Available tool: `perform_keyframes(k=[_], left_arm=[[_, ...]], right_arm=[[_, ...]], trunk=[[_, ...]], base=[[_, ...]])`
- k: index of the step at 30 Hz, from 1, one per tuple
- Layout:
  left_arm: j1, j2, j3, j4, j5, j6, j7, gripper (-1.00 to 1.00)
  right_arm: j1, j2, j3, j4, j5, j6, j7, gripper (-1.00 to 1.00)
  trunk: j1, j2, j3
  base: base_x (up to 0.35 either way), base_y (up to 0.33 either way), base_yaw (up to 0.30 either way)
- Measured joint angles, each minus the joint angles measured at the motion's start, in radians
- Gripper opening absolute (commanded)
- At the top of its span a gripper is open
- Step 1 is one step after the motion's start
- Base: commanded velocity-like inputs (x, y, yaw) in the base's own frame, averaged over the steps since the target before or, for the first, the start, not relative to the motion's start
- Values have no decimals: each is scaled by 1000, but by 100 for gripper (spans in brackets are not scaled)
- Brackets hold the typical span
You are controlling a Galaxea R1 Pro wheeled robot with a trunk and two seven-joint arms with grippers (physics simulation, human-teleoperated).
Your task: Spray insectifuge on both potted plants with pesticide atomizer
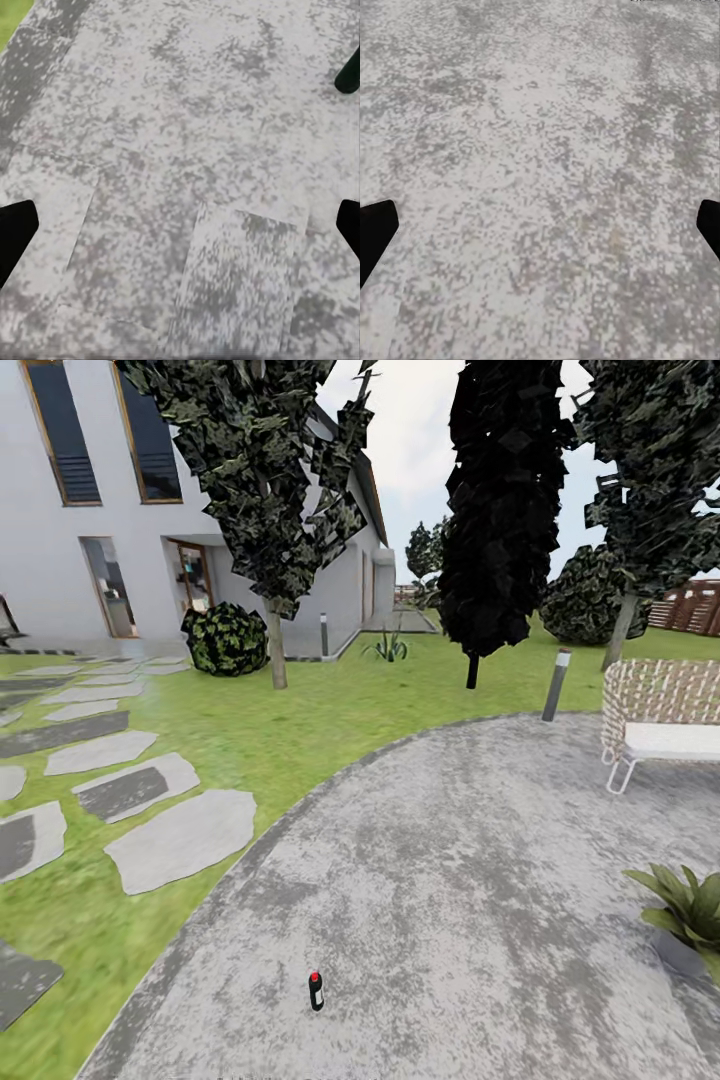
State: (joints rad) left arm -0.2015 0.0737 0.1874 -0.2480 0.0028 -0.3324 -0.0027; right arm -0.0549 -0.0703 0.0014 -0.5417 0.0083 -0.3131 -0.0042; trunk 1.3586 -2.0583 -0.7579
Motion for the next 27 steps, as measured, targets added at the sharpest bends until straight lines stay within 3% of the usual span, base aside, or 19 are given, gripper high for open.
perform_keyframes(k=[27], left_arm=[[-1, 0, 0, 0, -1, 0, 0, 100]], right_arm=[[1, -1, 0, 0, 0, 0, 0, 100]], trunk=[[104, -189, -85]], base=[[0, 0, 8]])
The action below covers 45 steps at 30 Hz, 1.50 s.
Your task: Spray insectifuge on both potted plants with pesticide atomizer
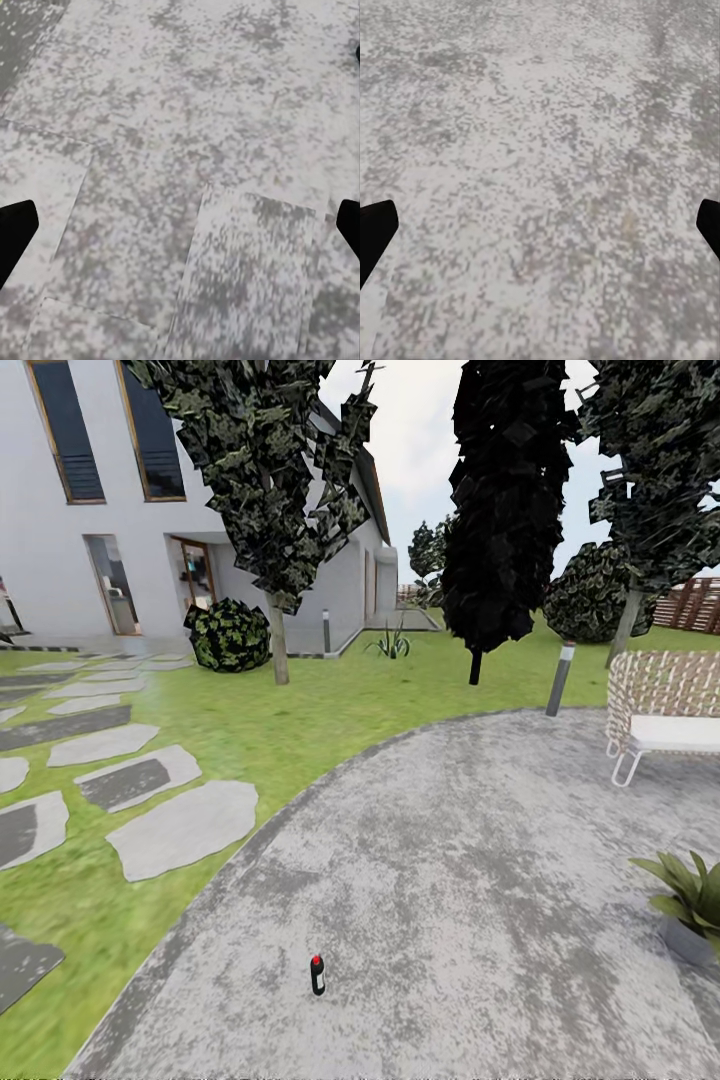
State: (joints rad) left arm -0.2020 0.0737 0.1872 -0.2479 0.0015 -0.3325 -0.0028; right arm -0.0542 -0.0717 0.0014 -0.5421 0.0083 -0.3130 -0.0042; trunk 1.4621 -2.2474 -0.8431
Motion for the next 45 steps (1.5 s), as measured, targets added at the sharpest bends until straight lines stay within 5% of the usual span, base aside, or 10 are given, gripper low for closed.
perform_keyframes(k=[36, 45], left_arm=[[0, 0, -1, 1, -4, 0, 0, 100], [-13, 13, -4, -17, -7, 10, -8, 100]], right_arm=[[-1, 0, 0, 1, 2, 0, 0, 100], [-3, -2, -1, -9, 0, 2, 0, 100]], trunk=[[138, -252, -113], [139, -253, -124]], base=[[0, 0, 0], [0, 0, 0]])
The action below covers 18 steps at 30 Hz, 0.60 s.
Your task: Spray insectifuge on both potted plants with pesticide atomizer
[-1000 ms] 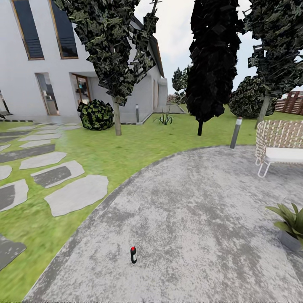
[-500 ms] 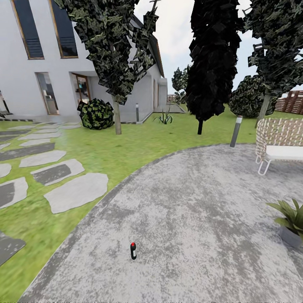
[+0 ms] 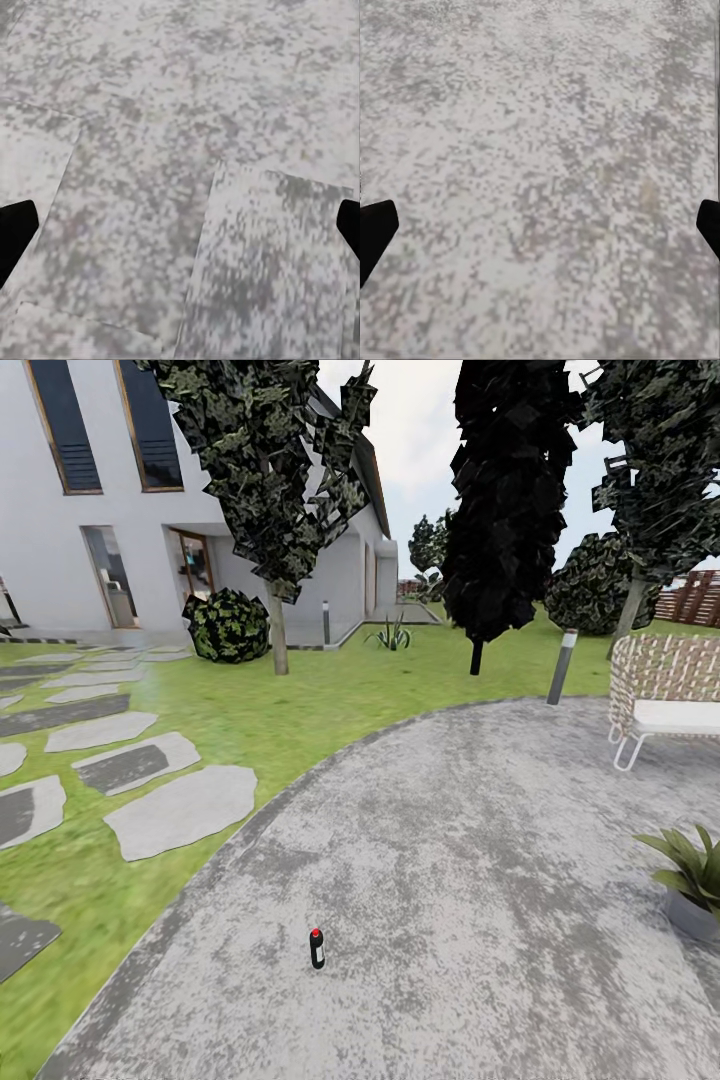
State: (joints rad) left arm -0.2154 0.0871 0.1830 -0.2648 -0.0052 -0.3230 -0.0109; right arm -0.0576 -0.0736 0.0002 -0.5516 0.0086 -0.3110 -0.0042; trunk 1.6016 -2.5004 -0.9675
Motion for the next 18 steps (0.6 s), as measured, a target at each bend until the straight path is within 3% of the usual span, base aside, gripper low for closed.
perform_keyframes(k=[7, 11, 14, 18], left_arm=[[-78, 31, -10, -36, -16, 13, -3, 100], [-187, 49, -15, -42, -66, 88, -3, 100], [-268, 60, -16, -46, -105, 186, -4, 100], [-360, 63, -17, -46, -120, 241, -4, 100]], right_arm=[[-64, -1, 0, -161, 1, 8, 1, 100], [-175, -1, 0, -187, 1, 44, 1, 100], [-264, -1, 0, -195, 0, 120, 0, 100], [-356, -3, -3, -223, 0, 186, 5, 100]], trunk=[[0, 0, 0], [0, 0, 0], [0, 0, 0], [0, 0, 0]], base=[[0, 0, 0], [0, 0, 0], [0, 0, 0], [0, 0, 0]])
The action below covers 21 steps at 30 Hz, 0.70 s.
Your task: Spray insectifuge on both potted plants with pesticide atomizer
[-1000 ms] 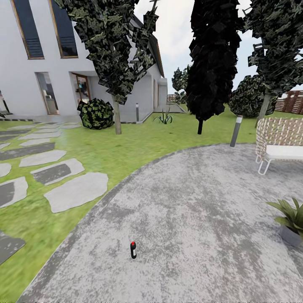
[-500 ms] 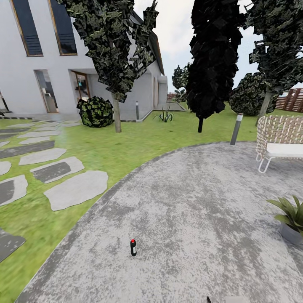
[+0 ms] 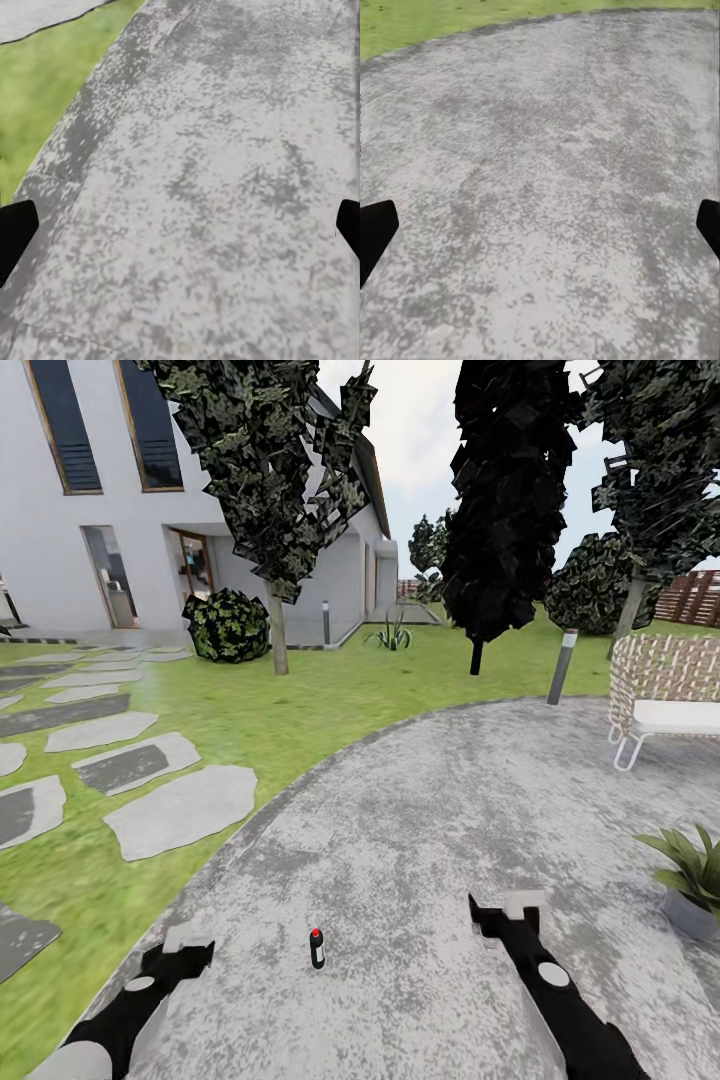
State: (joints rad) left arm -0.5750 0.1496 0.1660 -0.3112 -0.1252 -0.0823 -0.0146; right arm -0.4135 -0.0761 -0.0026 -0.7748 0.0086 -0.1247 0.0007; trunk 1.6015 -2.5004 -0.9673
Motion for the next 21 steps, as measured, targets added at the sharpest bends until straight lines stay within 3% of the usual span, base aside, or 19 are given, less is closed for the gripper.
perform_keyframes(k=[7, 21], left_arm=[[-8, 2, -2, 4, -4, -4, 0, 100], [-3, -3, -2, 17, -2, -4, 1, 100]], right_arm=[[-23, -3, 4, 40, 1, 9, 4, 100], [-22, -7, 2, 60, 0, 9, 2, 100]], trunk=[[0, 0, 0], [-1, 0, 0]], base=[[74, 0, 0], [315, 17, 0]])
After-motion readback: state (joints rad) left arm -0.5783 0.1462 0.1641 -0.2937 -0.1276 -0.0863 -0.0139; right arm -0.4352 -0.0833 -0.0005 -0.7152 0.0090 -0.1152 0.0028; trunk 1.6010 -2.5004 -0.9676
